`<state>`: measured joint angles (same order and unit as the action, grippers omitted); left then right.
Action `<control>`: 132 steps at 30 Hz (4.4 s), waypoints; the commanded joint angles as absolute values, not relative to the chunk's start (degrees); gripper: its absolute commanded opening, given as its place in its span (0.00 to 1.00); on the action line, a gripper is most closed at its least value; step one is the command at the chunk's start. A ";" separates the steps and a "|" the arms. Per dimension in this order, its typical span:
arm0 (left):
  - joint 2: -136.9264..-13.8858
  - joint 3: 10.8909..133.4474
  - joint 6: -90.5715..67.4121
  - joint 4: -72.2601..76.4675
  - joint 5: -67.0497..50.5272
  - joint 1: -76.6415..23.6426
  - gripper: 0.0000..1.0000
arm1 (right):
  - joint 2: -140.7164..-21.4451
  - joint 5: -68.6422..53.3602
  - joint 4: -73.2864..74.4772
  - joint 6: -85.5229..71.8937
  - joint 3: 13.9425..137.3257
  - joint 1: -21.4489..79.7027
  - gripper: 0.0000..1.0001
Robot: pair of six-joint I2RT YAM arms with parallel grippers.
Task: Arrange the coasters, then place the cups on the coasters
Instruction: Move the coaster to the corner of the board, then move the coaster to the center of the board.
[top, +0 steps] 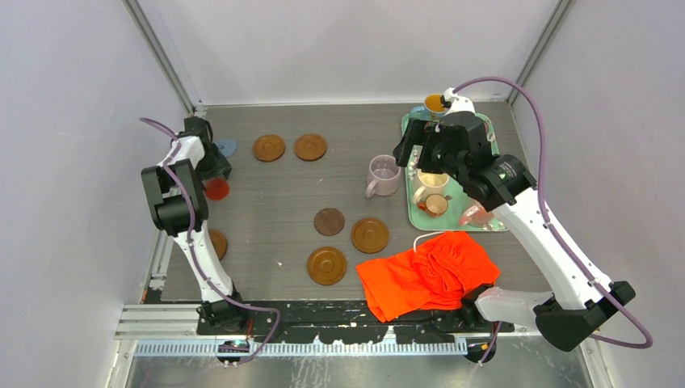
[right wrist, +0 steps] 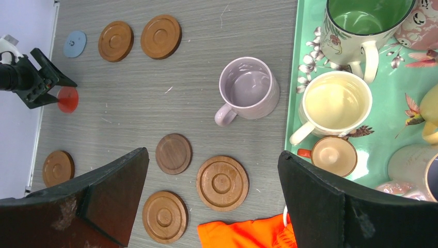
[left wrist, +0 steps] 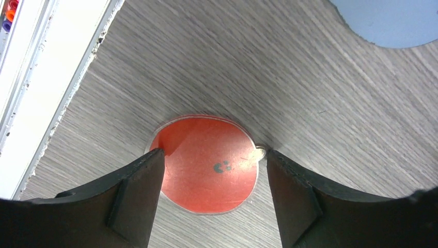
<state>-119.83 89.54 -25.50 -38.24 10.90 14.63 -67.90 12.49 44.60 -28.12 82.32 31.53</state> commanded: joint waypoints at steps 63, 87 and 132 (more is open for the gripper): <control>-91.23 55.75 -37.27 -22.47 17.43 -38.19 1.00 | -62.04 15.95 48.71 -33.77 73.79 33.93 1.00; -93.72 53.10 -38.37 -24.30 27.48 -34.65 1.00 | -61.42 15.57 48.75 -33.12 72.82 33.93 1.00; -96.08 57.97 -39.81 -19.62 17.20 -3.05 1.00 | -64.59 12.74 48.82 -30.45 76.19 33.97 1.00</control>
